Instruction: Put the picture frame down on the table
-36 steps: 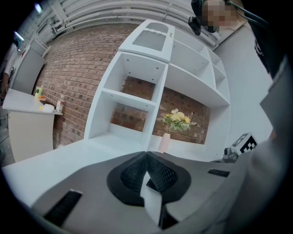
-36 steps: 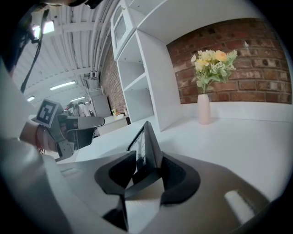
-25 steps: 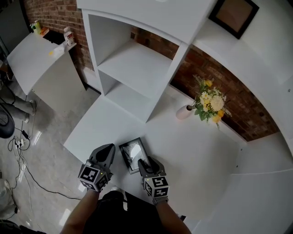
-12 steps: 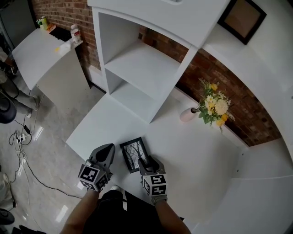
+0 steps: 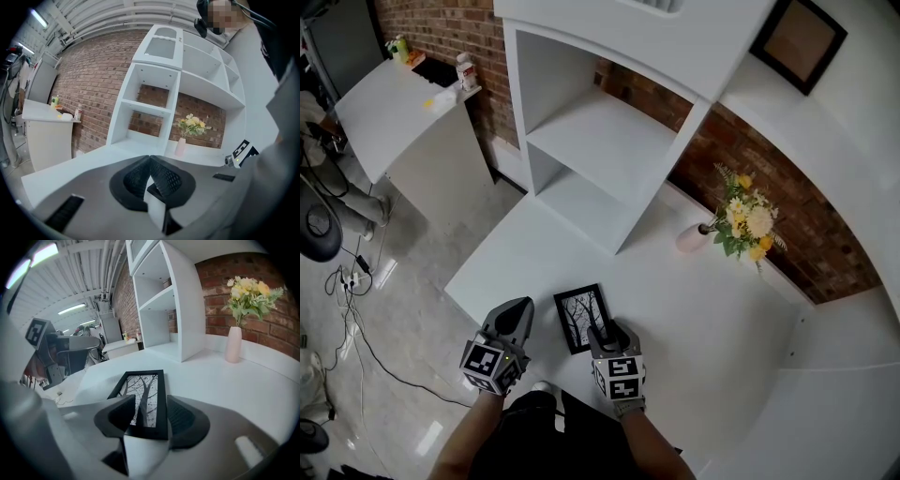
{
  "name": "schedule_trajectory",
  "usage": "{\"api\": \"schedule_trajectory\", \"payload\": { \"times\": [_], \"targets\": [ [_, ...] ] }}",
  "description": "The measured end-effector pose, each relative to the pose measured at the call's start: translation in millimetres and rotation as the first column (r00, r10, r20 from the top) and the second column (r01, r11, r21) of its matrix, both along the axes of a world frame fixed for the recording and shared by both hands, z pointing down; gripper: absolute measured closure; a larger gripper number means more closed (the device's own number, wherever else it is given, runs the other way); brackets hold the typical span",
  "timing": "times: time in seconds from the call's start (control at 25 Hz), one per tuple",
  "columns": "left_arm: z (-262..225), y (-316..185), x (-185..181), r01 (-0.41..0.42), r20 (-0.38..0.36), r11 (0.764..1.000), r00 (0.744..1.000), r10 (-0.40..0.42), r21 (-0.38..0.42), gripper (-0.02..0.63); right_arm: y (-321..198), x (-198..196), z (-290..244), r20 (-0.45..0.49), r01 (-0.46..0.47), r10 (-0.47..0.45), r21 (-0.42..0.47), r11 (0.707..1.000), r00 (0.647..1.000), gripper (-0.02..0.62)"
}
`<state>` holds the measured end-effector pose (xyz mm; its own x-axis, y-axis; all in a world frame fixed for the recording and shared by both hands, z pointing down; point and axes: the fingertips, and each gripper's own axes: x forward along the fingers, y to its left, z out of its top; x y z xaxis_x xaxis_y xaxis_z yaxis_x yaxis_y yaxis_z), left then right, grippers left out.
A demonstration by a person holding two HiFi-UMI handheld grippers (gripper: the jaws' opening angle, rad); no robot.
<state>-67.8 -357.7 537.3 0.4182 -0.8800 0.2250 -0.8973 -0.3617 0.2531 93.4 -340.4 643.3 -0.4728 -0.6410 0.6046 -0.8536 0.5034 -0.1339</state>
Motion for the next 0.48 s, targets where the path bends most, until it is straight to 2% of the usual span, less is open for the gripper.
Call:
{"api": "schedule_trajectory", "payload": {
  "times": [0.4,0.48],
  "targets": [
    [0,7,0,-0.005,-0.011,1.000,1.000,0.005,-0.003,0.612,-3,12,-19,0.022,-0.024,0.022,0.075,0.997,1.000,0.390],
    [0,8,1,-0.015,-0.010,1.000,1.000,0.015,-0.002,0.612,-3,15,-25,0.024,-0.030,0.028,0.101,0.994,0.999,0.411]
  ]
}}
